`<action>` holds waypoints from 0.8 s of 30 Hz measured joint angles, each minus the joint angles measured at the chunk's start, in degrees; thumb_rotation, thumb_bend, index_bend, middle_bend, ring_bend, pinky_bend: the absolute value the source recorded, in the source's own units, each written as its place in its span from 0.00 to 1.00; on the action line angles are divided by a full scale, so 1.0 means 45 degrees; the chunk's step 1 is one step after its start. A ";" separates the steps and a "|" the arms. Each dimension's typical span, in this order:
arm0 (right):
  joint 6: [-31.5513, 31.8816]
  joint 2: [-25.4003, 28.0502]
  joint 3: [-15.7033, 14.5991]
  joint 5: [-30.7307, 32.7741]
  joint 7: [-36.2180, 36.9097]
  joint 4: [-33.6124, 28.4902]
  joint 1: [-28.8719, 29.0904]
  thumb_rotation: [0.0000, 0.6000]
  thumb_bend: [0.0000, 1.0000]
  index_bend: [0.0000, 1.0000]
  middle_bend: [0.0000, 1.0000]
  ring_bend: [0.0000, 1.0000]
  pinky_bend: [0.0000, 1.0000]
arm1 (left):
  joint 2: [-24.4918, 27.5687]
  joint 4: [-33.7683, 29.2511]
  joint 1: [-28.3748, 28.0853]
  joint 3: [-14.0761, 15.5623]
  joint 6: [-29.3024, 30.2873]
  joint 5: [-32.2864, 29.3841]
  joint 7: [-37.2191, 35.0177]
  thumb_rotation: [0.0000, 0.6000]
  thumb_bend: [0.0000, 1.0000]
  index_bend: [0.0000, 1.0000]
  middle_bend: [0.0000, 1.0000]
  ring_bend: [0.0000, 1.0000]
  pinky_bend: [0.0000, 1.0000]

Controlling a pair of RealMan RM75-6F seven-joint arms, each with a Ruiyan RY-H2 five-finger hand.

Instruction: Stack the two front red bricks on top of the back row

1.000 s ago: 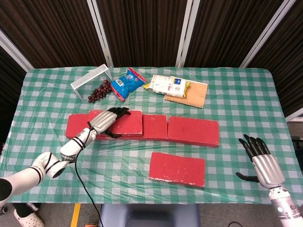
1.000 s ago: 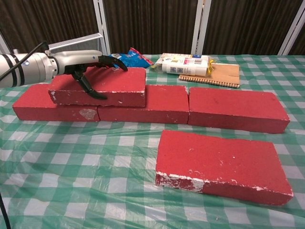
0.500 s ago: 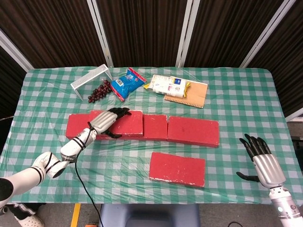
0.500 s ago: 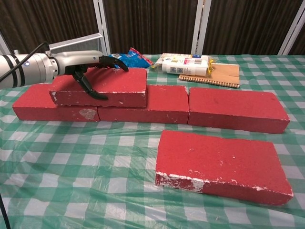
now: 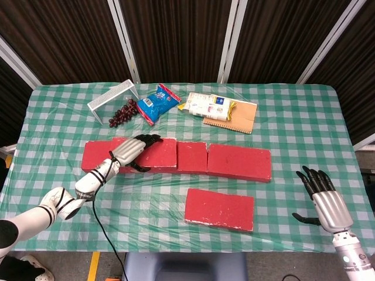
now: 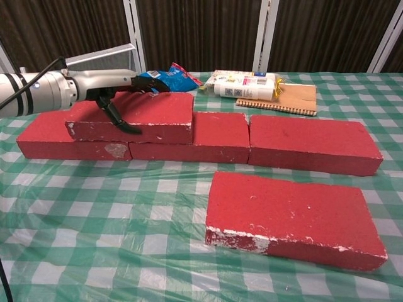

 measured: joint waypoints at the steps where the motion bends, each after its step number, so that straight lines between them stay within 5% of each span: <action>1: -0.0006 -0.0001 -0.0002 0.0004 -0.0013 0.0000 0.0000 1.00 0.11 0.00 0.00 0.00 0.00 | -0.0008 0.0026 -0.0004 0.0025 0.0003 0.0017 -0.0011 1.00 0.29 0.05 0.18 0.04 0.24; 24: -0.0026 -0.0001 0.0045 0.0112 -0.0073 -0.0020 -0.0010 1.00 0.11 0.00 0.00 0.00 0.00 | -0.0135 0.0323 -0.0068 0.0164 -0.0007 0.0032 -0.0315 1.00 0.26 0.00 0.05 0.00 0.10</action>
